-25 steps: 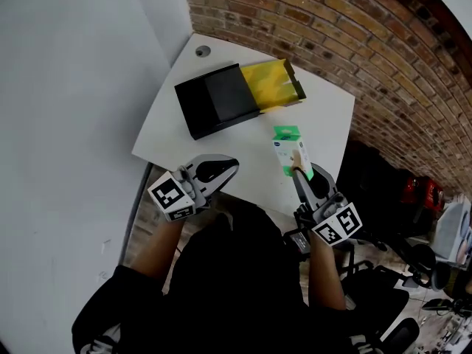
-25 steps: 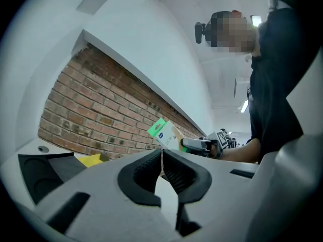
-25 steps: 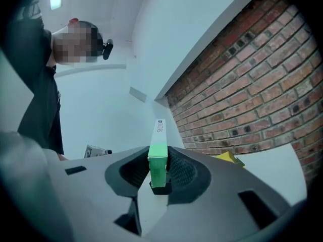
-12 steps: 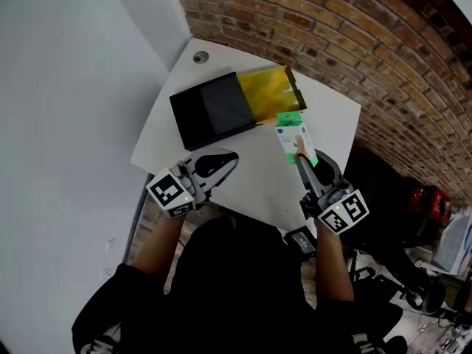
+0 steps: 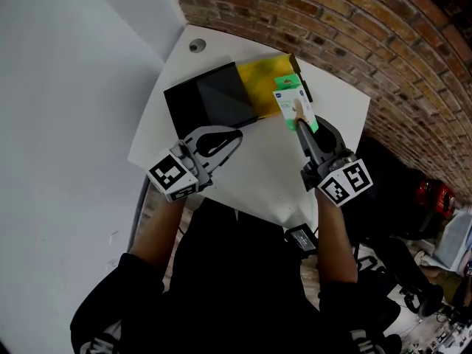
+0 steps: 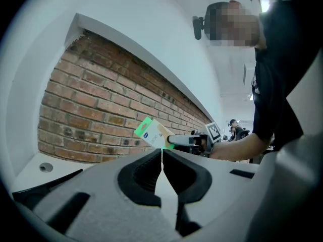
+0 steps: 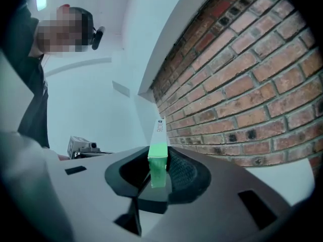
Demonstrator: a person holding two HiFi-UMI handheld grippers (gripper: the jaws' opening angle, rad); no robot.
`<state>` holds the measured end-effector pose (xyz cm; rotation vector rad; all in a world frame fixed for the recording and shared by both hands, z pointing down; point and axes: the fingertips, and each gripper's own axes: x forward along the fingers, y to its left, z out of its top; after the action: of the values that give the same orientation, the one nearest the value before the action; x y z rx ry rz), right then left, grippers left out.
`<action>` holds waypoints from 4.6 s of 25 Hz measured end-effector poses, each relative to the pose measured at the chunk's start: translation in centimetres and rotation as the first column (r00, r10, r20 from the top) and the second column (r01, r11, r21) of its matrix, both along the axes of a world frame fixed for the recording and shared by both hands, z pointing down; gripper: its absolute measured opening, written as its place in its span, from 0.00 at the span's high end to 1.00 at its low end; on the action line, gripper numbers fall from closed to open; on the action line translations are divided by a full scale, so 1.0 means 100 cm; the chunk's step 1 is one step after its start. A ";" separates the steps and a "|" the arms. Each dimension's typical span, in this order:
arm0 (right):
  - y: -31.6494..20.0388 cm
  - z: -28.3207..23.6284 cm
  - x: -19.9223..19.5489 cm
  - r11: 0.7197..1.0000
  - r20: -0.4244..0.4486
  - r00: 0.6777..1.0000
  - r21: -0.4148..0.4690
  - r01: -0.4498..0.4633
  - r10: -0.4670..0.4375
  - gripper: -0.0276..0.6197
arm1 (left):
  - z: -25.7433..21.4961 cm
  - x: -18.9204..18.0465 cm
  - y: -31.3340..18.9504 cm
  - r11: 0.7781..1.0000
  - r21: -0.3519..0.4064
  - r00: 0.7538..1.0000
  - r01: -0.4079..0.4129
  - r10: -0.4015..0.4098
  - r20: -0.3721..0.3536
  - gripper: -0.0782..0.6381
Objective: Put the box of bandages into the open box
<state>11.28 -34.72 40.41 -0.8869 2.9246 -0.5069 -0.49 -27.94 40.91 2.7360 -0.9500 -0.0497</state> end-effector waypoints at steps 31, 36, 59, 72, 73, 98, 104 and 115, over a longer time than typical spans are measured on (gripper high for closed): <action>-0.124 0.163 -0.046 0.909 -0.263 0.950 -0.330 -0.254 0.170 0.82 | 0.046 -0.018 -0.130 0.996 -0.055 0.996 -0.066 0.062 -0.057 0.86; -0.123 0.179 -0.050 0.895 -0.302 0.941 -0.360 -0.264 0.156 0.82 | 0.046 -0.019 -0.133 0.996 -0.059 0.995 -0.070 0.066 -0.072 0.86; -0.111 0.211 -0.067 0.880 -0.417 0.903 -0.387 -0.277 0.101 0.81 | 0.055 -0.003 -0.115 0.985 -0.090 0.984 -0.148 0.137 -0.118 0.86; -0.115 0.219 -0.056 0.867 -0.479 0.868 -0.371 -0.333 0.129 0.78 | 0.060 0.000 -0.115 0.981 -0.098 0.980 -0.166 0.154 -0.128 0.86; -0.115 0.220 -0.054 0.864 -0.484 0.865 -0.372 -0.340 0.132 0.78 | 0.061 0.000 -0.115 0.981 -0.097 0.980 -0.168 0.155 -0.127 0.86; -0.128 0.230 -0.028 0.876 -0.638 0.756 -0.272 -0.399 0.146 0.67 | 0.067 0.006 -0.114 0.977 -0.108 0.978 -0.185 0.172 -0.120 0.86; -0.134 0.232 -0.024 0.877 -0.678 0.724 -0.263 -0.401 0.128 0.65 | 0.068 0.010 -0.114 0.975 -0.112 0.976 -0.192 0.178 -0.127 0.86; -0.137 0.239 -0.019 0.888 -0.745 0.661 -0.238 -0.393 0.092 0.69 | 0.076 0.013 -0.112 0.972 -0.123 0.975 -0.200 0.185 -0.122 0.86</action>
<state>9.39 -48.41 64.35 -1.9137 3.3007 -0.9074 0.79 -39.16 48.50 2.6551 -0.6309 -0.0959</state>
